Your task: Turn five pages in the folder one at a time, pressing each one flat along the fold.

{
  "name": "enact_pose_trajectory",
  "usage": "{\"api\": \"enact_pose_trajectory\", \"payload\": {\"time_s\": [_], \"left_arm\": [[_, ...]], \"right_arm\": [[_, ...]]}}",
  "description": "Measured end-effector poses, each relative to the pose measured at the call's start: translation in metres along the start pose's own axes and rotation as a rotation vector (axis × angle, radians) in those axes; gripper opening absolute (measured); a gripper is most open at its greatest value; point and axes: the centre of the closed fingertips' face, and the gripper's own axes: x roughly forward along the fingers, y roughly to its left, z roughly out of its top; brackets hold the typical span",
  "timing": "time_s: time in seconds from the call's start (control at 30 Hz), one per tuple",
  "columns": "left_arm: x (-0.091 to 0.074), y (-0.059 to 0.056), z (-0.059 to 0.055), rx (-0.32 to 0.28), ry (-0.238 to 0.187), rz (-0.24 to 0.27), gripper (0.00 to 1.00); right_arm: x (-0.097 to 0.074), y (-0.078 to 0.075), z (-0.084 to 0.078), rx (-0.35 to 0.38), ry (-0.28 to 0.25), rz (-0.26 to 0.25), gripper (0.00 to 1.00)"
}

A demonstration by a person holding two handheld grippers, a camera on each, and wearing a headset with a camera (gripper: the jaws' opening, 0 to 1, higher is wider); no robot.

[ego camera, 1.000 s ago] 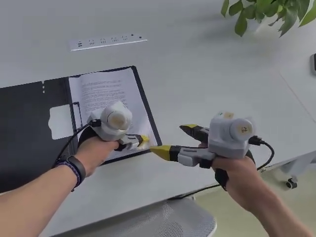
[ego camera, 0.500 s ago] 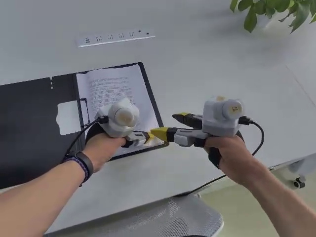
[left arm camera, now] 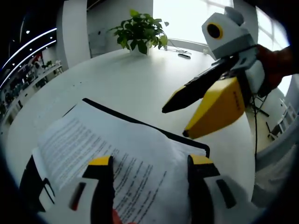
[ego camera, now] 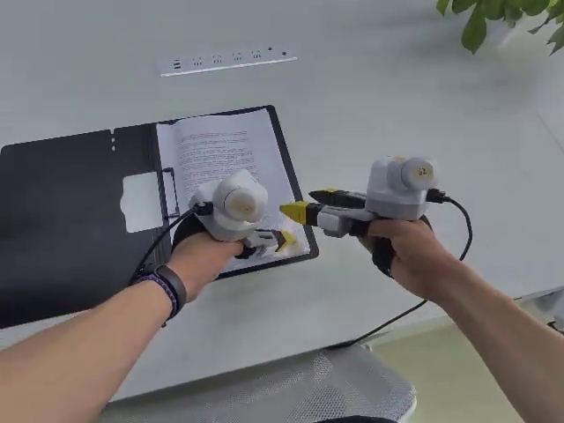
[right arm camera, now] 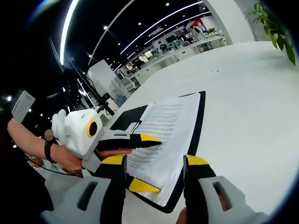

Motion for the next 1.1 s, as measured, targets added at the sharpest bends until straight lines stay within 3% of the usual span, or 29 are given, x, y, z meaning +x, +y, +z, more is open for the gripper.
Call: {"api": "enact_pose_trajectory", "payload": {"time_s": [0.17,0.53,0.83,1.1], "left_arm": [[0.001,0.001,-0.001,0.001,-0.001,0.001,0.64],[0.002,0.001,0.000,-0.006,-0.004,0.001,0.64],[-0.001,-0.004,-0.002,0.002,0.012,-0.028,0.68],[-0.011,-0.014,-0.003,0.019,0.013,-0.051,0.70]], "right_arm": [[0.008,0.000,-0.011,0.006,0.028,0.017,0.46],[0.019,0.002,-0.012,0.053,0.025,0.058,0.39],[0.014,-0.004,-0.009,0.133,-0.023,0.075,0.26],[0.008,0.001,-0.012,0.180,-0.043,0.095,0.16]]}}
